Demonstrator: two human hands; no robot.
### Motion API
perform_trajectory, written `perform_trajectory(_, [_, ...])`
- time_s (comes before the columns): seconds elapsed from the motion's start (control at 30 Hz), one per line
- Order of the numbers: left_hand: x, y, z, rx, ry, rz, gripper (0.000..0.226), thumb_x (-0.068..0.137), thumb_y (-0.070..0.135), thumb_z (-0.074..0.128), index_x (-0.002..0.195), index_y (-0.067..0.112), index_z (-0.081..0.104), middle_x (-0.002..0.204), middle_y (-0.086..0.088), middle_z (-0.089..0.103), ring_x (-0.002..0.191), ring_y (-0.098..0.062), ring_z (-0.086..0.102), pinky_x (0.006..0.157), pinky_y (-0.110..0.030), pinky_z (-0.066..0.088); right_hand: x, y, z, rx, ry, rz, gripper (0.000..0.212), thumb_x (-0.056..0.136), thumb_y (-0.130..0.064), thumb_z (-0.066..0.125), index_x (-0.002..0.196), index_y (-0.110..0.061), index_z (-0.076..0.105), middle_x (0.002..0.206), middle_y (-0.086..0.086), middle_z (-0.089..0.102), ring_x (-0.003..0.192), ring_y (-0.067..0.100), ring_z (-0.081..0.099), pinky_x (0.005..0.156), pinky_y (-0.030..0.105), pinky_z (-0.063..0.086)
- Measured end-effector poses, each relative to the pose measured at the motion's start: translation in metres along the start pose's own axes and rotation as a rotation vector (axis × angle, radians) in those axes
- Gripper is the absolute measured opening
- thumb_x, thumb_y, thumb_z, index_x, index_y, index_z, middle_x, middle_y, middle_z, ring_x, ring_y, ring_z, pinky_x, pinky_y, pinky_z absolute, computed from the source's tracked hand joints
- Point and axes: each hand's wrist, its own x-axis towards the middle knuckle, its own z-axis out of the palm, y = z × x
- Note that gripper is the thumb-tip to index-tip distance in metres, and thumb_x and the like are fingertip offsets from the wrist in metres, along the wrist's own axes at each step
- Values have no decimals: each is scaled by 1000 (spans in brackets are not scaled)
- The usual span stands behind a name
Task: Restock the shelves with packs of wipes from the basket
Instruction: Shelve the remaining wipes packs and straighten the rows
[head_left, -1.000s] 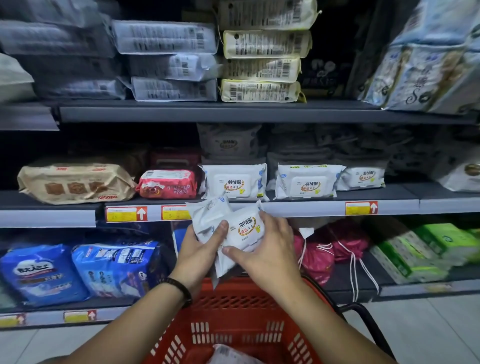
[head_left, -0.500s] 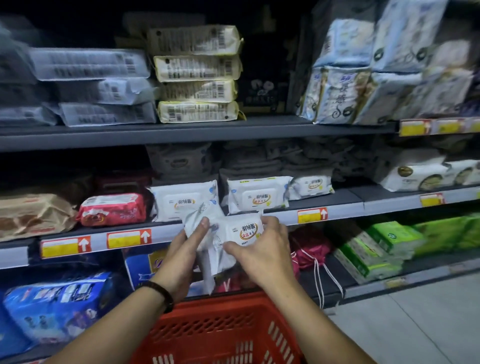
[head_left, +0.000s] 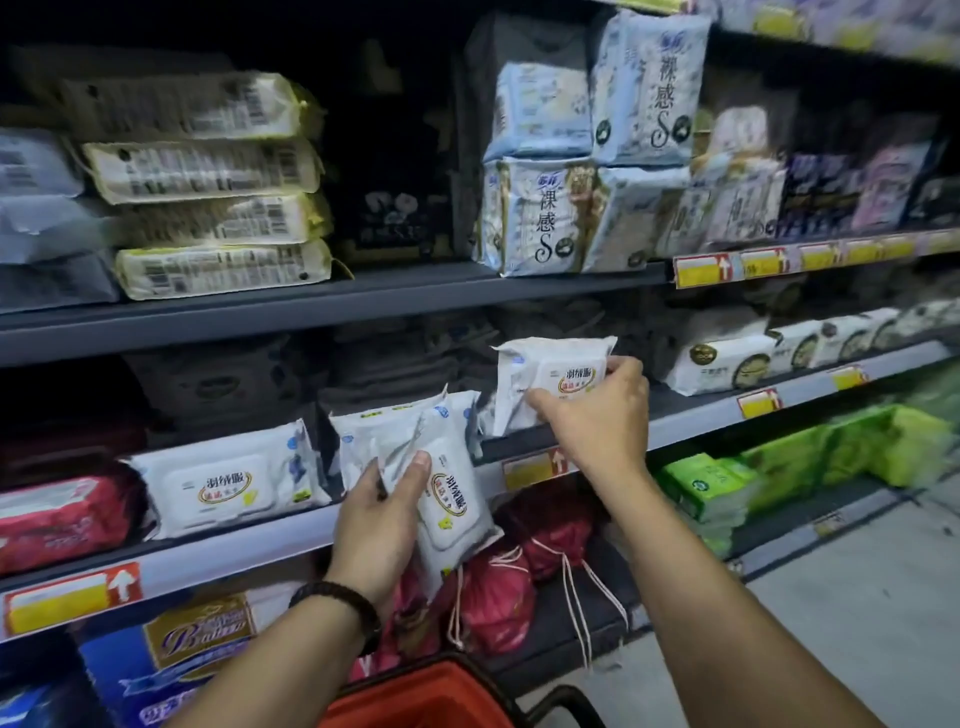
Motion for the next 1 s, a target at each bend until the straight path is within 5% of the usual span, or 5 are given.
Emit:
perform_trajectory(0.23, [20, -21, 8, 132, 42, 18, 40, 76, 53, 84, 105, 25, 80, 106, -4, 83, 102, -28, 79, 100, -54, 57, 18, 52, 50, -28, 34, -38, 94, 58, -43, 94, 132, -9, 46, 133, 13, 52, 121, 38, 58, 100, 43, 49])
perform_trajectory(0.5, [23, -29, 21, 236, 98, 4, 19, 94, 28, 77, 101, 11, 74, 92, -1, 83, 87, -22, 81, 77, -39, 61, 17, 62, 72, -62, 27, -50, 102, 57, -56, 95, 134, -12, 46, 131, 11, 55, 119, 35, 60, 98, 42, 52])
perform_trajectory(0.9, [6, -29, 43, 90, 131, -74, 14, 99, 16, 70, 112, 11, 71, 99, -10, 83, 90, -29, 81, 72, -39, 63, 13, 63, 64, -69, -41, -37, 95, 66, -53, 95, 132, -11, 41, 130, 13, 52, 113, 35, 63, 93, 40, 54])
perform_trajectory(1.0, [4, -28, 46, 108, 142, -53, 14, 98, 15, 71, 112, 10, 73, 99, -9, 83, 93, -30, 80, 81, -42, 62, 16, 63, 61, -98, -92, -28, 92, 69, -51, 94, 132, -11, 40, 132, 13, 52, 115, 36, 63, 93, 42, 54])
